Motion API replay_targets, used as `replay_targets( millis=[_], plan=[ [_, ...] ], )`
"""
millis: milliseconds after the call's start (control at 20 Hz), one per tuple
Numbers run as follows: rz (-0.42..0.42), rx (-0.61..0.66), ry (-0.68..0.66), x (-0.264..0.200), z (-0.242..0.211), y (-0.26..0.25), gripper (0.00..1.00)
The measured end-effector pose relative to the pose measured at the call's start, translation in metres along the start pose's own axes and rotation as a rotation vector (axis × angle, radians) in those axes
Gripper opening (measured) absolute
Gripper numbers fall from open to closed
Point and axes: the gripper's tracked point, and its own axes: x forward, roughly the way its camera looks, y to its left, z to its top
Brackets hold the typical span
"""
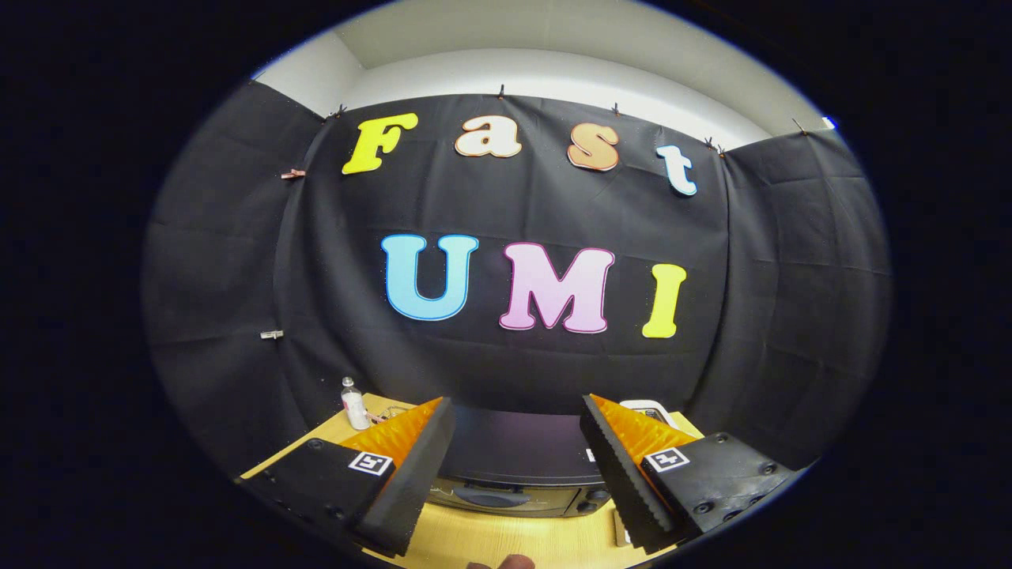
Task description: Open the toaster oven, put the food inside, and close the toaster oven door.
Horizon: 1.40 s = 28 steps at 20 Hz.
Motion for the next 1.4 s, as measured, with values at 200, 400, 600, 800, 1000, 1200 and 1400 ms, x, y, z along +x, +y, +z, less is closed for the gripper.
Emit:
replay_targets(
  millis=[200, 400, 600, 800, 1000, 1200, 1400],
  plan=[
    [0.001, -0.005, 0.013, -0.0004, -0.0036, 0.0015, 0.99],
    [0.003, 0.004, 0.016, -0.0001, -0.0035, 0.0039, 0.99],
    [-0.001, 0.029, 0.008, 0.002, -0.0001, 0.0034, 0.99],
    [-0.009, 0.033, 0.0, 0.0037, 0.0031, -0.0007, 0.99],
    [-0.015, 0.034, 0.0, 0.0034, 0.0033, -0.0022, 0.99],
    [-0.014, 0.032, 0.005, 0.005, 0.0012, -0.0014, 0.99],
    [-0.008, 0.034, 0.005, 0.0045, 0.0015, 0.0013, 0.99]
  ],
)
